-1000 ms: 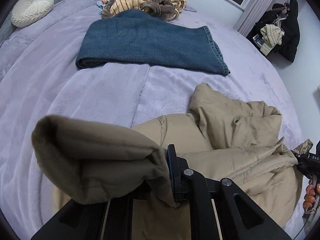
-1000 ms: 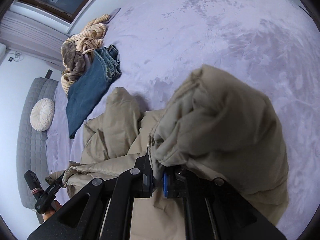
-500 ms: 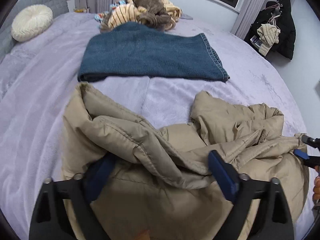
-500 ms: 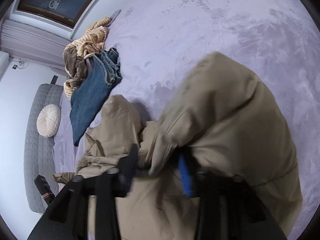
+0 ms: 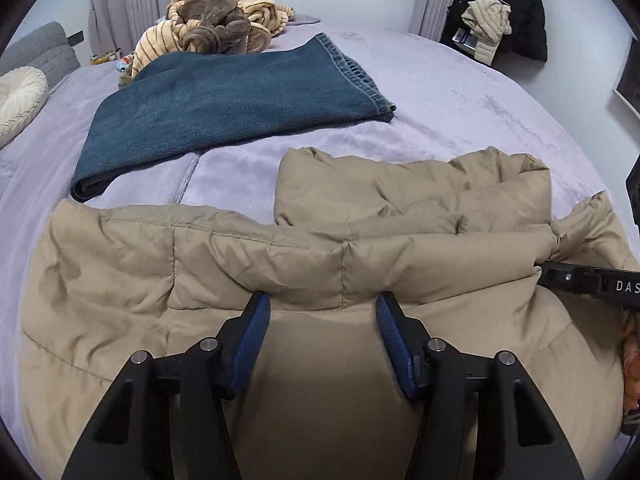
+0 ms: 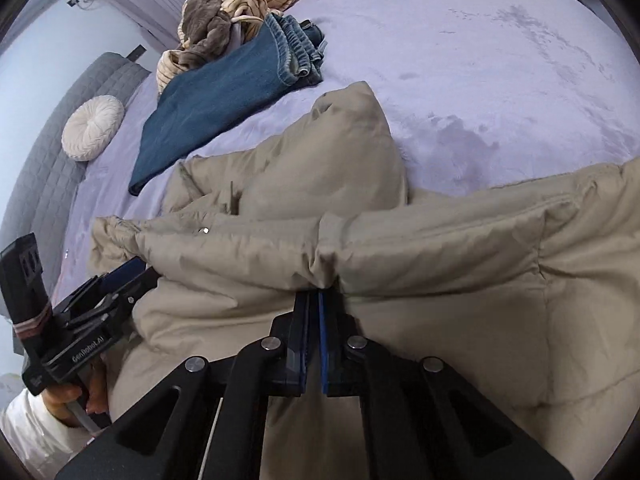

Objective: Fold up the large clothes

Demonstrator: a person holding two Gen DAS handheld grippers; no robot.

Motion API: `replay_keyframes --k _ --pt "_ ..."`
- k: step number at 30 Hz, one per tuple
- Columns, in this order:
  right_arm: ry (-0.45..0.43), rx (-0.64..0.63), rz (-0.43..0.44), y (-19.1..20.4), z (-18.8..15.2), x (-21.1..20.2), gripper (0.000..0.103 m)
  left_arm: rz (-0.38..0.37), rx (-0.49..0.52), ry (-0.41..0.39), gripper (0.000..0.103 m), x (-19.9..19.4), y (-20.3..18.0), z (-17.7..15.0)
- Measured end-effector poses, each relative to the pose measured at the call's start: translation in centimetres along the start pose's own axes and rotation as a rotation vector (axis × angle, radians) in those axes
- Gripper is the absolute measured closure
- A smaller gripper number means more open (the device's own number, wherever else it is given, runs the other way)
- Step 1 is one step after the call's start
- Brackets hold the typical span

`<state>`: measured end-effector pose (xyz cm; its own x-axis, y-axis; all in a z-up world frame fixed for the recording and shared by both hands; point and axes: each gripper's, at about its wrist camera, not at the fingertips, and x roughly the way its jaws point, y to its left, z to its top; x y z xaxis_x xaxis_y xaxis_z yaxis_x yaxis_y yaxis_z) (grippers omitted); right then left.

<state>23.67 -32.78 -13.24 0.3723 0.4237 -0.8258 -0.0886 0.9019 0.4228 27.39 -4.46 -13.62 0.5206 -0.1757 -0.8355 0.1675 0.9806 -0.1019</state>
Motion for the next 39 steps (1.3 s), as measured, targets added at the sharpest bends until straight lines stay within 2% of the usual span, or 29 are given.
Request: replay_keyframes --k 4,7,10,13,15,18,23,30,31,32,33,34,39 --pt "0.007 0.025 0.011 -1.2 1.6 1.9 0.103 -0.008 -0.044 0.027 0.045 0.9 1.6 1.2" --pt "0.010 0.002 0.006 -1.3 1.9 0.4 0.103 0.085 -0.040 -0.008 0.045 -0.3 4.2 1.5" --pt "-0.025 -0.023 -0.084 -3.3 1.7 -2.4 0.103 0.158 -0.085 -0.002 0.045 -0.6 8.3 1.1" --pt "-0.078 0.030 -0.255 -7.5 1.4 -4.7 0.103 0.184 -0.148 0.006 0.045 -0.1 11.8 0.7" --pt "-0.085 0.119 -0.258 -10.2 1.3 -5.0 0.103 0.178 -0.179 0.018 0.044 1.0 12.9 0.6" --pt "-0.076 0.217 -0.215 -13.1 1.4 -3.5 0.103 0.179 -0.205 0.035 0.042 2.4 13.3 0.5" --pt "-0.070 0.213 -0.248 -13.1 1.8 -2.3 0.103 0.223 -0.185 0.043 0.042 2.0 12.4 0.5" --pt "-0.105 0.228 -0.210 -10.7 0.7 -6.5 0.092 0.232 -0.189 0.062 0.041 -2.6 11.8 -0.2" --pt "-0.119 0.239 -0.193 -10.2 0.2 -7.4 0.090 0.228 -0.189 0.068 0.035 -3.2 11.7 -0.5" --pt "-0.130 0.250 -0.179 -9.9 -0.3 -8.0 0.080 0.225 -0.192 0.070 0.027 -3.9 11.5 -0.8" --pt "-0.140 0.266 -0.162 -9.5 -1.0 -8.7 0.064 0.225 -0.195 0.067 0.016 -4.6 11.3 -1.2" --pt "-0.148 0.276 -0.145 -9.1 -1.7 -9.4 0.059 0.222 -0.193 0.061 0.016 -5.3 11.1 -1.6" --pt "-0.151 0.293 -0.104 -6.9 -4.9 -11.4 0.057 0.192 -0.180 0.089 0.016 -8.0 9.5 -3.8"
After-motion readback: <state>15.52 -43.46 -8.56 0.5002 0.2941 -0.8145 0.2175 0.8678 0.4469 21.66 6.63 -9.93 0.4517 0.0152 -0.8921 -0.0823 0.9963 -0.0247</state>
